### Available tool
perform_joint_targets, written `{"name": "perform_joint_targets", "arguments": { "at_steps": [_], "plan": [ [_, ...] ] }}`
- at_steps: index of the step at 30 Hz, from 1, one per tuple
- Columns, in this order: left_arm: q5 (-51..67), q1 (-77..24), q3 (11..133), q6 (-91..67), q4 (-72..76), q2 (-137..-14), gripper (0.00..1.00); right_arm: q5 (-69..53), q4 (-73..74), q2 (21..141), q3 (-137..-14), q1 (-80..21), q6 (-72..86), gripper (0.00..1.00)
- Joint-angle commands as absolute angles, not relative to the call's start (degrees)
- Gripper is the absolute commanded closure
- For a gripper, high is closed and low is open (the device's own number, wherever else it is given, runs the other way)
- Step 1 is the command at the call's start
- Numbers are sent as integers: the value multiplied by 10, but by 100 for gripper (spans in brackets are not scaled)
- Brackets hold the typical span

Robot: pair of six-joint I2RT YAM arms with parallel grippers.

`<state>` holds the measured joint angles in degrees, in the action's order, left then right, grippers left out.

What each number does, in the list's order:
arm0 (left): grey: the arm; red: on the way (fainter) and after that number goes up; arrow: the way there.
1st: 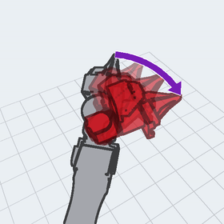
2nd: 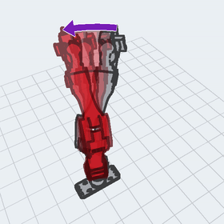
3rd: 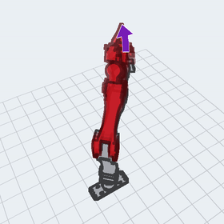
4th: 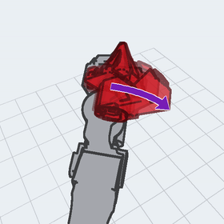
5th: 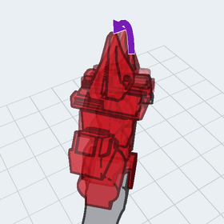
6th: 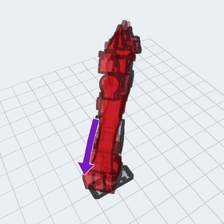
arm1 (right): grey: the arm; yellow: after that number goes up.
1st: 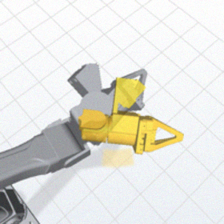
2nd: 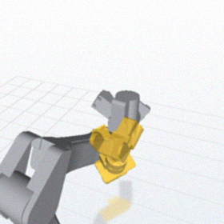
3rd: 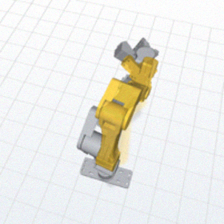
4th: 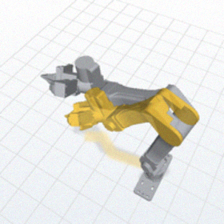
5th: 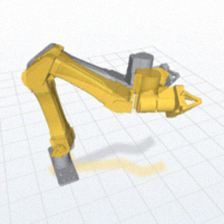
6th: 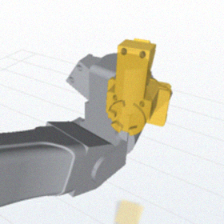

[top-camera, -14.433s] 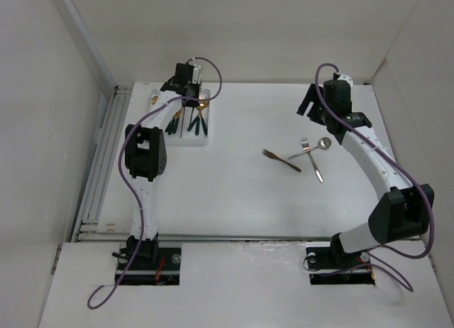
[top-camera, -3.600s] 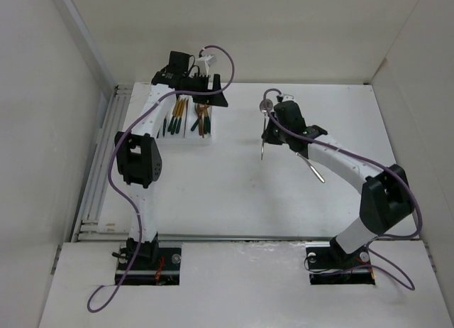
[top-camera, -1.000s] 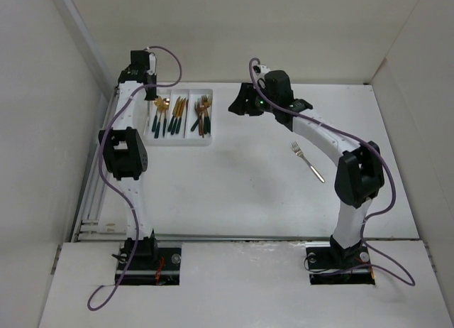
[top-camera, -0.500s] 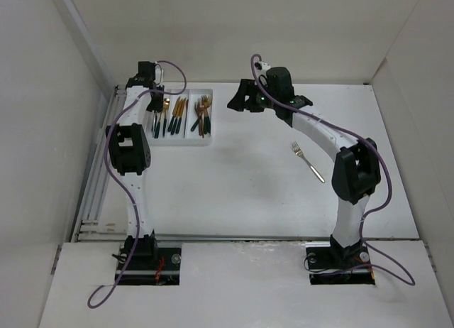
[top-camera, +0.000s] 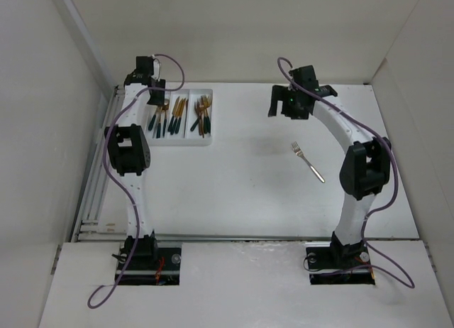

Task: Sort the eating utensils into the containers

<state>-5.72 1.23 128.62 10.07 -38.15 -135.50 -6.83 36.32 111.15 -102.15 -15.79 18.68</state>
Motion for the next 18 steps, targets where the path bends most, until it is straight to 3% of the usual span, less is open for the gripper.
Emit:
{"name": "perform_joint_targets", "arguments": {
  "at_steps": [1,5,14,18],
  "plan": [
    [-69,15,1317,103,-367,-1277,42,37,503,1095,-991,-145,132,0],
    [-69,10,1317,91,-367,-1257,41,69,554,1095,-905,-104,119,12],
    [-56,-4,1302,91,-367,-1240,41,126,555,1109,-856,-91,96,18],
    [-56,-4,1291,85,-367,-1230,41,122,530,1123,-830,-86,70,30]
  ]
}}
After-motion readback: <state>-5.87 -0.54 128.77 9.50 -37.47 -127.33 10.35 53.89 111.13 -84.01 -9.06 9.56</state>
